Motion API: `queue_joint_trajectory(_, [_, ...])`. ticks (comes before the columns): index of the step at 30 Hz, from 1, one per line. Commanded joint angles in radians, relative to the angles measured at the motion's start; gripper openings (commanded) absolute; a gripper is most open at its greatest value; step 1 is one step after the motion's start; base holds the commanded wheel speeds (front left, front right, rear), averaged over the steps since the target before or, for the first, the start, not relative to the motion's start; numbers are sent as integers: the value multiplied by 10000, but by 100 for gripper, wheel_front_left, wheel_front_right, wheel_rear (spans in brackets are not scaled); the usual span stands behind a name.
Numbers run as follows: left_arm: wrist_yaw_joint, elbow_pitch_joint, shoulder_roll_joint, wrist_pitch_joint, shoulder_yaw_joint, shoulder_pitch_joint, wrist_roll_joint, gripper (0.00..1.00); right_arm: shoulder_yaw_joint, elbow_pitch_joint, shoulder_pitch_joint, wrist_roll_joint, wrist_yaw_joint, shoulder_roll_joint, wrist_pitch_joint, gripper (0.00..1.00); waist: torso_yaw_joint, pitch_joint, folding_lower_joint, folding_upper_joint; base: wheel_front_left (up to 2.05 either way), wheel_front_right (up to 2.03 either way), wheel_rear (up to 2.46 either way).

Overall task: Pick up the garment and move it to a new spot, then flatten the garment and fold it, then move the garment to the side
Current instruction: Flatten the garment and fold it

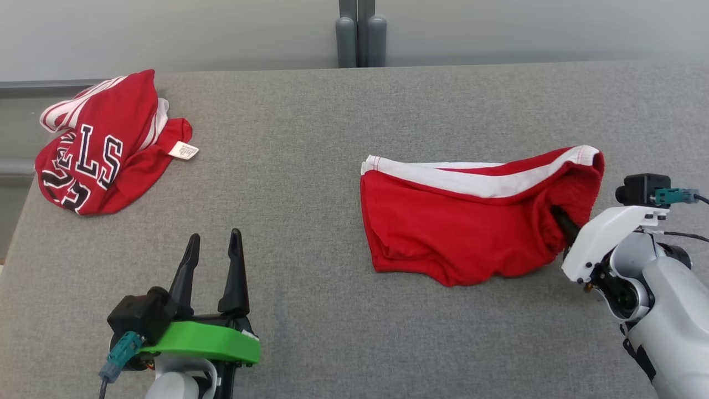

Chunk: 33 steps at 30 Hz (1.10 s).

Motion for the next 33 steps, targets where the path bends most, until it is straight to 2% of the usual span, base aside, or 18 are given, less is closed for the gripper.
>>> queue_joint_trajectory(1, [25, 33, 18, 0, -21, 117, -21, 100, 127, -283, 135, 186, -5, 73, 35, 0, 17, -44, 0, -1, 0, 0, 0])
queue_joint_trajectory(7, [30, 59, 18, 0, -95, 200, -74, 100, 583, -1258, 123, 484, -4, 317, 68, 0, 150, -160, 0, -1, 0, 0, 0])
queue_joint_trajectory(12, [24, 30, 18, 0, -155, 204, -138, 100, 914, -1588, -106, 432, -4, 698, 217, 0, 309, -166, 0, -1, 0, 0, 0])
queue_joint_trajectory(16, [25, -4, 18, 0, -283, 92, -197, 100, 1102, -1243, -420, 193, -4, 1156, 289, 0, 524, -90, 0, -1, 0, 0, 0])
queue_joint_trajectory(24, [95, -64, 18, 0, -479, -159, -332, 100, 1174, 408, -1084, -504, -2, 1940, 152, 0, 1112, 134, 0, -1, 0, 0, 0])
queue_joint_trajectory(25, [109, -68, 20, 0, -480, -169, -343, 100, 1158, 565, -1140, -562, -4, 1993, 91, 11, 1159, 148, 0, -1, 0, 0, 0])
queue_joint_trajectory(26, [125, -76, 18, 0, -492, -172, -365, 100, 1162, 709, -1198, -589, -2, 2059, 18, 38, 1219, 166, 0, -1, 0, 0, 0])
queue_joint_trajectory(27, [134, -82, 18, 0, -492, -165, -386, 100, 1180, 800, -1263, -613, -2, 2128, -37, 80, 1261, 176, 0, -1, 0, 0, 0])
queue_joint_trajectory(28, [147, -90, 18, 0, -486, -152, -400, 100, 1209, 856, -1308, -643, -4, 2158, -94, 100, 1286, 181, 0, -1, 0, 0, 0])
queue_joint_trajectory(33, [173, -143, 18, 0, -438, -91, -429, 100, 1481, 722, -1396, -615, -4, 2250, -380, 100, 1325, 205, 0, -1, 0, 0, 0])
